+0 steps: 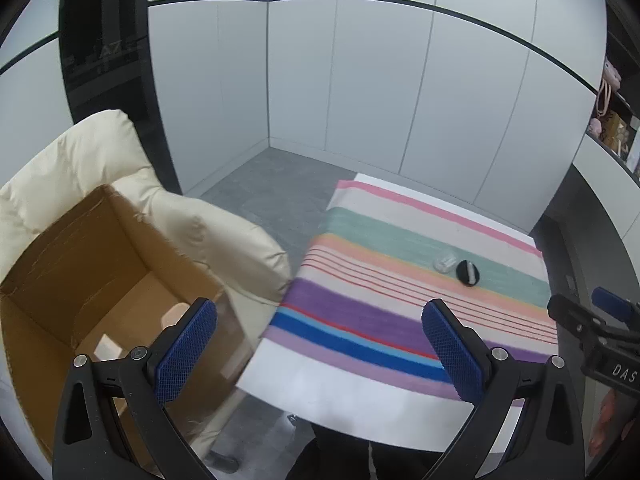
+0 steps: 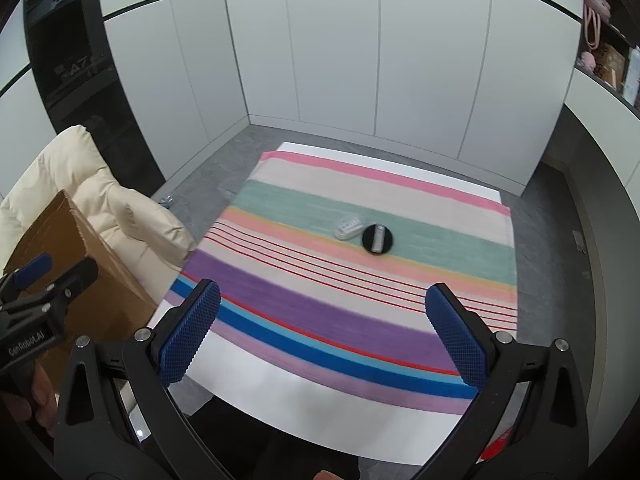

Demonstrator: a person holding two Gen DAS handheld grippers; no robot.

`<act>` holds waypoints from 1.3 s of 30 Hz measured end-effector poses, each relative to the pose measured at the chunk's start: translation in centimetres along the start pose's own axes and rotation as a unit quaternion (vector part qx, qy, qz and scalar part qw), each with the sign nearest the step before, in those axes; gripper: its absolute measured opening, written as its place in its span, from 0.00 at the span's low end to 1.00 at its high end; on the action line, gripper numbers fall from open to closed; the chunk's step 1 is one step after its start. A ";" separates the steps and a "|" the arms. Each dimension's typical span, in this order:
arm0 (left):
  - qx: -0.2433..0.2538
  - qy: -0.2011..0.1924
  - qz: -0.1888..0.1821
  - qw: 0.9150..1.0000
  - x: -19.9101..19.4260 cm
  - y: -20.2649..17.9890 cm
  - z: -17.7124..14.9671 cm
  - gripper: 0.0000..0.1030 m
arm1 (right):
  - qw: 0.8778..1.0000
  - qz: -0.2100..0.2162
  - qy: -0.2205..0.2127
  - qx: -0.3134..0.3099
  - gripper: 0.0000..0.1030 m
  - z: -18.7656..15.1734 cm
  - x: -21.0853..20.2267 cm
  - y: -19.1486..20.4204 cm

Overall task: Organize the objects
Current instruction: 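Move both tools back over the table toward the clear case and black puff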

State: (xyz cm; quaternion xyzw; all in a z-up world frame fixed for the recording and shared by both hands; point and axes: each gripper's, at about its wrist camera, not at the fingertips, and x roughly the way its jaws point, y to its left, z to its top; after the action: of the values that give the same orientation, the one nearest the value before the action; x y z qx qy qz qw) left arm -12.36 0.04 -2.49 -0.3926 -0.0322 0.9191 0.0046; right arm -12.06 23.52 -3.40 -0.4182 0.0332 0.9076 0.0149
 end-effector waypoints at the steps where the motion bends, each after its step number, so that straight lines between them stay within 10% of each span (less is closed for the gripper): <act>1: 0.001 0.000 -0.004 1.000 0.1 -0.4 0.1 1.00 | 1.000 -0.001 0.000 0.001 1.00 -0.1 -0.1 -0.4; 20: 0.069 0.044 -0.056 0.995 6.2 -9.4 -0.4 1.00 | 0.998 -0.047 0.033 0.035 1.00 -2.9 2.3 -9.0; 39: 0.134 0.103 -0.067 0.983 23.0 -16.3 -1.0 0.87 | 0.997 -0.033 0.072 -0.025 1.00 -2.9 19.8 -10.7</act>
State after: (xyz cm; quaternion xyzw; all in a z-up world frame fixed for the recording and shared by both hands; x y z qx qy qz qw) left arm -27.80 17.16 -18.78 -0.4781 0.0654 0.8673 0.1224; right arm -22.10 33.92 -20.82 -0.4835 -0.0024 0.8748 0.0319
